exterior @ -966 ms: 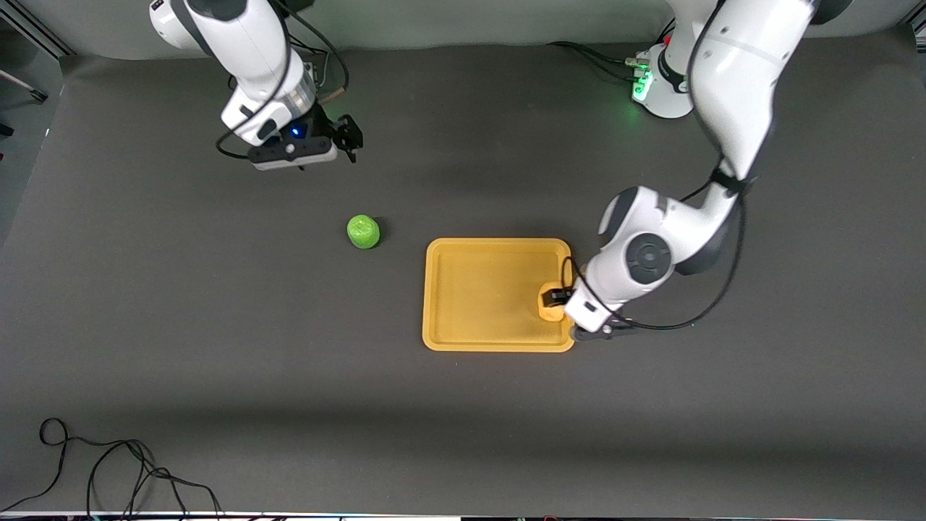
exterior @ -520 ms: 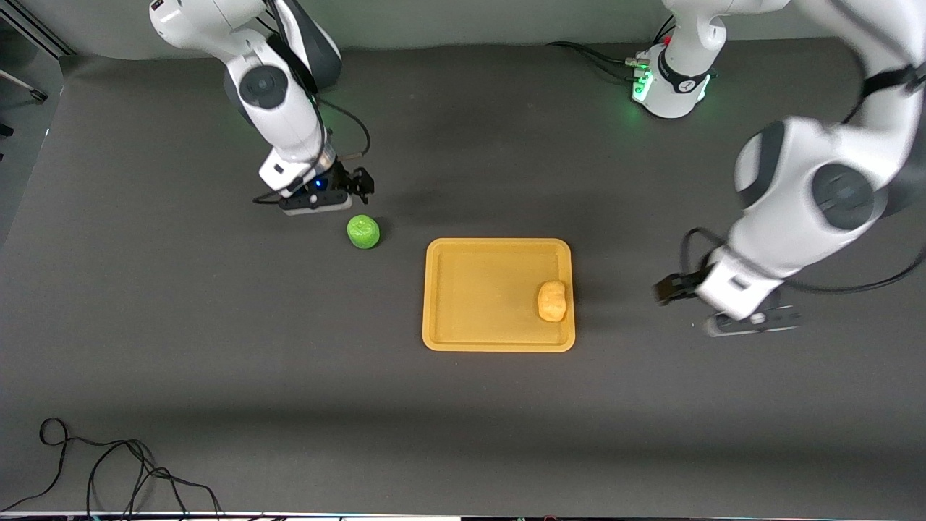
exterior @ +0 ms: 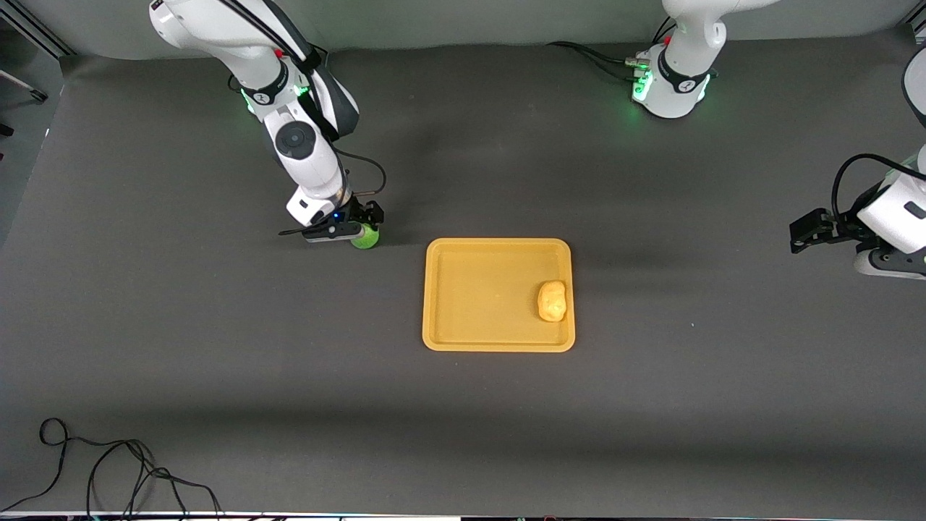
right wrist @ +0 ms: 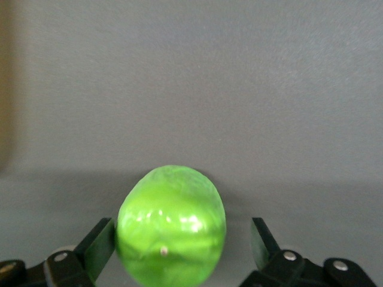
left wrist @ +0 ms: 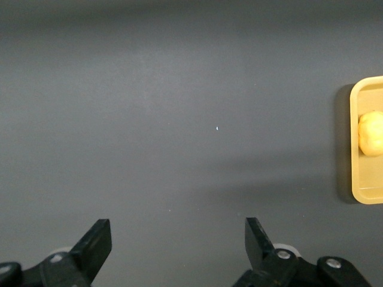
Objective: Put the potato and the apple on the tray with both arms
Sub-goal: 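Release the potato and withdraw the left gripper while the right gripper descends, then close the right gripper on the green apple and lift it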
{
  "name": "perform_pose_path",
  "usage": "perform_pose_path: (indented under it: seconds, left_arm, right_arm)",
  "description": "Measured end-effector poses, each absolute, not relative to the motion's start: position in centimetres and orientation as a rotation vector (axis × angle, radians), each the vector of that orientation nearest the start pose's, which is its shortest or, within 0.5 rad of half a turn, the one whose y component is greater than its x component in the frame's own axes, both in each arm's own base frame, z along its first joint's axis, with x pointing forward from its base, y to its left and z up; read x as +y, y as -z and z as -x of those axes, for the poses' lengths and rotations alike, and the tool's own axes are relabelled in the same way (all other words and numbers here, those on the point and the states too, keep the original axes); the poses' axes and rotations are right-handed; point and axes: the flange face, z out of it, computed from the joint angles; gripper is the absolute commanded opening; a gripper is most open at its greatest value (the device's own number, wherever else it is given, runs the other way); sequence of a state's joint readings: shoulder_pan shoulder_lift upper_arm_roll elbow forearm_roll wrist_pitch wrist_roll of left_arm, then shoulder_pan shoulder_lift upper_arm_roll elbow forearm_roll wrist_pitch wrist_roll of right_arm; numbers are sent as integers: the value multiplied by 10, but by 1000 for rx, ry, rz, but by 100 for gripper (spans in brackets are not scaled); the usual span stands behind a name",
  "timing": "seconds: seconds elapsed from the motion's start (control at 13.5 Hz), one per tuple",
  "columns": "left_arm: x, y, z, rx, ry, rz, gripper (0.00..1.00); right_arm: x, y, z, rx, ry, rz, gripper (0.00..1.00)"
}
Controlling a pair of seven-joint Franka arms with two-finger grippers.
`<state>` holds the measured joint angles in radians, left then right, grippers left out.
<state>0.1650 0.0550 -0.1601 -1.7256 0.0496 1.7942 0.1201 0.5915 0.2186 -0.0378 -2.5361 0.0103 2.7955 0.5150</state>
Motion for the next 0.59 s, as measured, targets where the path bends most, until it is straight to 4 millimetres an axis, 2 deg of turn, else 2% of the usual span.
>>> perform_pose_path:
  seconds: [0.07,0.15,0.22,0.3,0.37,0.52,0.59]
  left_arm:
    - [6,-535,-581,210,4,3094,98]
    - [4,-531,-580,239,-9,3092,86]
    - [5,-527,-580,269,-20,3089,84]
    - [9,-524,-580,279,-28,3088,89]
    - [14,-522,-579,282,-34,3088,100]
    - [20,-522,-579,279,-35,3089,100]
    - [22,-522,-580,276,-30,3089,100]
  right_arm:
    - [242,-190,-394,-37,56,3126,98]
    - [242,-185,-393,-32,52,3128,70]
    - [242,-183,-393,-30,56,3127,55]
    - [242,-182,-393,-29,56,3127,54]
    - [243,-184,-395,-29,63,3124,53]
    - [247,-197,-403,-27,85,3114,52]
    - [249,-211,-410,-19,68,3121,52]
